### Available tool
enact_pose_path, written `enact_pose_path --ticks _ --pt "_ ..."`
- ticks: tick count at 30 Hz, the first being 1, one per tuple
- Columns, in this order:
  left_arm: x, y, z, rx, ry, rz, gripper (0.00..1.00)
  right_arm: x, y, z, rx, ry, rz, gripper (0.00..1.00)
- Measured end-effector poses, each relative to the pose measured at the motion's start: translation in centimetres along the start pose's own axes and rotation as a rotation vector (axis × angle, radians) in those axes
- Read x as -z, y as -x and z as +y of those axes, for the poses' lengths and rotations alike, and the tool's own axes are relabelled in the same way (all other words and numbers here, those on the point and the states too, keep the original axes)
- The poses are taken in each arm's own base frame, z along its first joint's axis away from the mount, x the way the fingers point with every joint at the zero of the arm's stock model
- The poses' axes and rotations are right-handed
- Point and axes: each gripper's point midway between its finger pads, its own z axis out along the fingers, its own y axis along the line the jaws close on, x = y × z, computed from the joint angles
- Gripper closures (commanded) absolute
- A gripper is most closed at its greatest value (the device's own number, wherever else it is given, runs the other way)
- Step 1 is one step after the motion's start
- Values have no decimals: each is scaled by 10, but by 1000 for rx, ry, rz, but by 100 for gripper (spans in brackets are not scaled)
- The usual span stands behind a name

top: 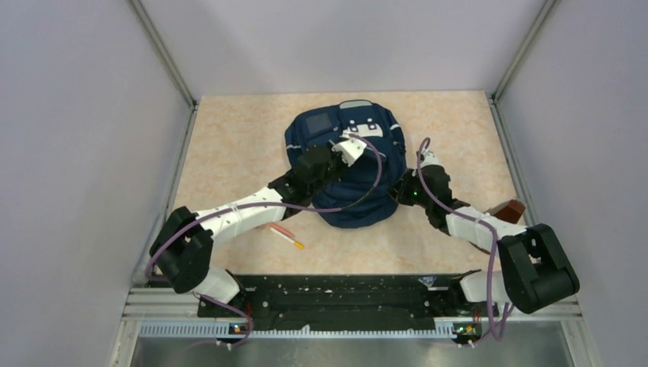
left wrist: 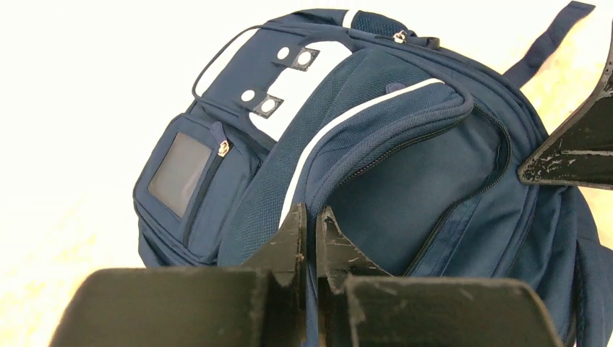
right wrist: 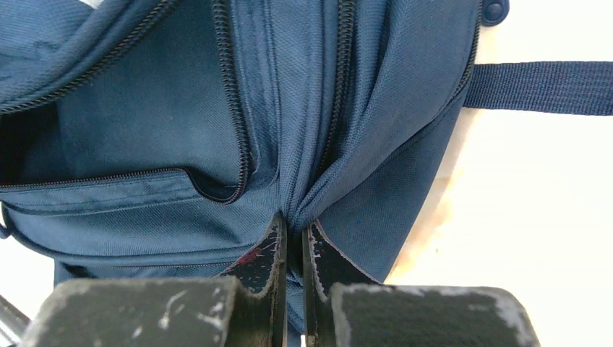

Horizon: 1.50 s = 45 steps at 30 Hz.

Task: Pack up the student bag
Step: Unzip the student bag at the center of the board, then pick up the stationery from the center of the board.

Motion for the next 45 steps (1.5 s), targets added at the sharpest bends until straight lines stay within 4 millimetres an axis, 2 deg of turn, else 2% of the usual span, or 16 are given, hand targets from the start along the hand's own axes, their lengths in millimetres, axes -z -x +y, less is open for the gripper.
enact_pose_path --ticks 4,8,10,12,15,18,21,26,31,33,37,45 --pt "-1 12 18 5 -22 33 100 -1 8 -4 21 -14 -23 100" --pt "0 16 27 23 -68 60 100 0 12 -2 49 -4 -34 98" --pt "1 15 28 33 -97 72 100 2 14 -1 66 4 -38 87" --pt "2 12 27 48 -116 84 100 7 17 2 85 15 -44 63" --pt "4 10 28 81 -138 98 100 20 25 4 136 14 -66 41" --pt "4 9 35 120 -151 117 100 37 39 4 197 4 -100 32" --pt "6 7 38 152 -166 129 100 54 53 10 267 26 -153 30" --pt "10 0 31 200 -210 156 100 78 77 38 397 138 -279 30" --pt "15 -2 26 220 -235 175 100 83 86 68 540 256 -353 30" --pt "18 -2 26 226 -237 177 100 78 82 80 614 299 -349 30" --pt "21 0 27 235 -237 175 100 54 74 94 730 330 -290 31" --pt "25 0 27 251 -243 176 100 21 97 100 831 288 -302 32"
